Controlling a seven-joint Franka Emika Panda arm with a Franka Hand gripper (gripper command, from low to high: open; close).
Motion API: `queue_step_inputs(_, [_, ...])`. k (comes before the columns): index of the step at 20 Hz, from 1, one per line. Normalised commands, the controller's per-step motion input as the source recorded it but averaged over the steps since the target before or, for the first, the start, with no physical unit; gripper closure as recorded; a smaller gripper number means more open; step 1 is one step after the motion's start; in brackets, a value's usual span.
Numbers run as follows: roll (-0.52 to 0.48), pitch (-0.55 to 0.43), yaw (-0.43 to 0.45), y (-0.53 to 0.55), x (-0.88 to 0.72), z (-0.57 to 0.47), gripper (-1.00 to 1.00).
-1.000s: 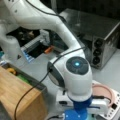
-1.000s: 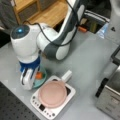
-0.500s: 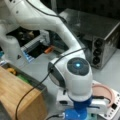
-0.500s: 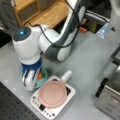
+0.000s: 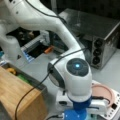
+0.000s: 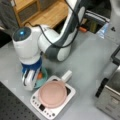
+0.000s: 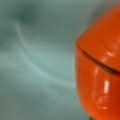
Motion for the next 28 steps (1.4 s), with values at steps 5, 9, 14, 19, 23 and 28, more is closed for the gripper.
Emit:
queue_step_inputs(5, [0.064, -0.145, 0.041, -0.01, -0.22, -0.28, 1.0])
queue_step_inputs(9, [0.109, -0.13, 0.05, -0.02, -0.24, -0.31, 1.0])
queue_step_inputs(14, [0.167, -0.125, 0.042, -0.07, -0.19, -0.22, 1.0])
queue_step_inputs(19, [0.201, -0.111, 0.004, -0.09, -0.08, -0.13, 1.0])
queue_step_inputs(23, [0.182, -0.092, -0.028, -0.12, -0.04, -0.08, 1.0])
queue_step_inputs(28, [0.166, -0.033, -0.025, -0.13, -0.06, 0.09, 1.0])
